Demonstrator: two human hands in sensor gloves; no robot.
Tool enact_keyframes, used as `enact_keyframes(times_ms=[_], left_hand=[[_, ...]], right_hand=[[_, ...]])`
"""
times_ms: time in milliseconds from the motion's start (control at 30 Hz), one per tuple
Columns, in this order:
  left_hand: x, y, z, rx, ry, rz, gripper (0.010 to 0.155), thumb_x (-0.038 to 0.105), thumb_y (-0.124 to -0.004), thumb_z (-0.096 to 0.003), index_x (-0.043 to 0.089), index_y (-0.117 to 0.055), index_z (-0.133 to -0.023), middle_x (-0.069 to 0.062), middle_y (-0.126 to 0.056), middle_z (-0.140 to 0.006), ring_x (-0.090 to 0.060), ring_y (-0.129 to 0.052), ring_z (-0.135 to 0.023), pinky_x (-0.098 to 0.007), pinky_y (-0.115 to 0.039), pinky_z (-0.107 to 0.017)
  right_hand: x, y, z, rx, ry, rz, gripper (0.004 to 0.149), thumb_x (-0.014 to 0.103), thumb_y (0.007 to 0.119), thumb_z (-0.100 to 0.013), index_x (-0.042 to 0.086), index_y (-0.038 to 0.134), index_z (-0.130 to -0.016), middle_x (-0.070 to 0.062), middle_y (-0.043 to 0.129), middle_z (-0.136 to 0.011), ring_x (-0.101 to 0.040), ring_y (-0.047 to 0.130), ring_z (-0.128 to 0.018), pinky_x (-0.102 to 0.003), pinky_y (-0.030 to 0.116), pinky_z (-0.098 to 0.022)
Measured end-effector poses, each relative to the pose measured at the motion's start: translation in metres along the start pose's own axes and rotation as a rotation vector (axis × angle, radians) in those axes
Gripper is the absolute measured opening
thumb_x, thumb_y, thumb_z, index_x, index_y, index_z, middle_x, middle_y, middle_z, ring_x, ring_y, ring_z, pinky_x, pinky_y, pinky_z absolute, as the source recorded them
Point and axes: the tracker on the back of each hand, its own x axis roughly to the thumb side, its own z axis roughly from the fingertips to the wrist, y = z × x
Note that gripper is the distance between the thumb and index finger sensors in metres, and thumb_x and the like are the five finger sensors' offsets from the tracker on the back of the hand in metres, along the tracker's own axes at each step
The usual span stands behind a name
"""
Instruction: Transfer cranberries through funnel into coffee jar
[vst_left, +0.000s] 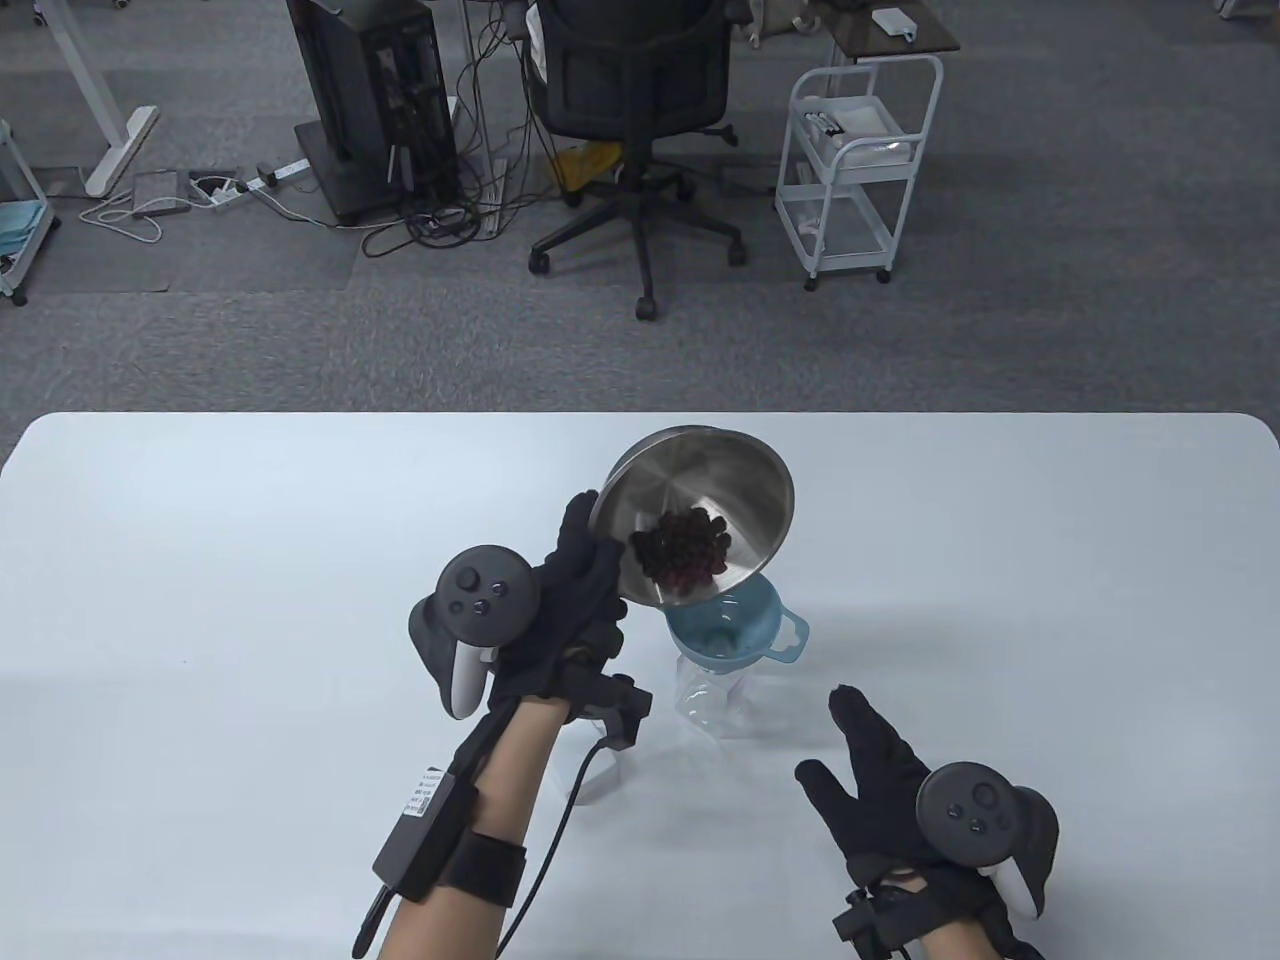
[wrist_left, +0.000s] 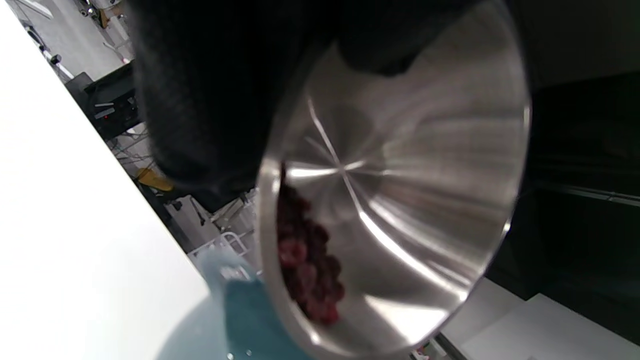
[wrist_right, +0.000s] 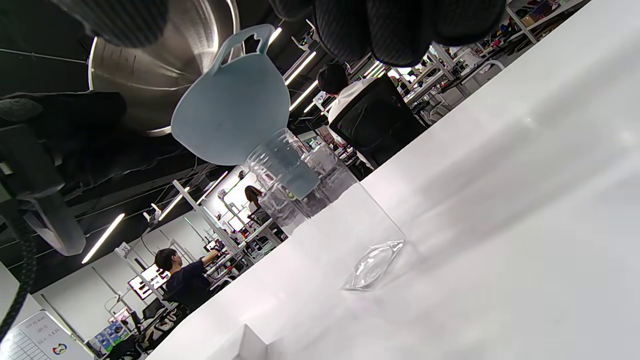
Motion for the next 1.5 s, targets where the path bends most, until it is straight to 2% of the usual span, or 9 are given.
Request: enact_keyframes(times_ms=[200, 400, 1200, 1500], left_hand=[[0.001, -0.015, 0.001, 0.01, -0.066, 0.031, 0.037, 0.025, -0.068, -0.0656, 0.014, -0.065, -0.101, -0.019, -0.082, -0.098, -0.029, -0.115, -0.066, -0.027, -0.105, -0.041], [-0.002, -0.021, 0.002, 0.013, -0.128, 0.058, 0.034, 0.024, -0.069, -0.0665, 0.02, -0.066, -0.1, -0.016, -0.081, -0.1, -0.031, -0.113, -0.07, -0.031, -0.103, -0.044], [0.0, -0.02, 0.005, 0.026, -0.129, 0.061, 0.033, 0.022, -0.069, -0.0671, 0.022, -0.068, -0.1, -0.014, -0.082, -0.1, -0.032, -0.111, -0.072, -0.033, -0.103, -0.044], [-0.001, -0.018, 0.006, 0.023, -0.195, 0.093, 0.031, 0.024, -0.068, -0.068, 0.027, -0.069, -0.099, -0.01, -0.081, -0.103, -0.033, -0.107, -0.079, -0.037, -0.099, -0.05]], right_hand=[[-0.001, -0.001, 0.001, -0.01, -0.002, -0.002, 0.082, 0.059, 0.072, -0.05, 0.006, 0.045, -0.106, -0.022, 0.062, -0.109, -0.046, 0.07, -0.095, -0.055, 0.064, -0.065], [-0.001, -0.002, 0.001, -0.013, -0.005, -0.002, 0.082, 0.059, 0.072, -0.05, 0.006, 0.045, -0.106, -0.022, 0.062, -0.109, -0.046, 0.07, -0.095, -0.055, 0.064, -0.065], [-0.002, -0.002, 0.001, -0.015, -0.001, -0.004, 0.082, 0.059, 0.072, -0.05, 0.005, 0.044, -0.106, -0.022, 0.062, -0.109, -0.046, 0.07, -0.094, -0.055, 0.064, -0.065], [-0.002, -0.002, 0.001, -0.014, 0.0, -0.003, 0.082, 0.059, 0.072, -0.05, 0.005, 0.044, -0.106, -0.022, 0.062, -0.109, -0.046, 0.07, -0.095, -0.055, 0.064, -0.065]])
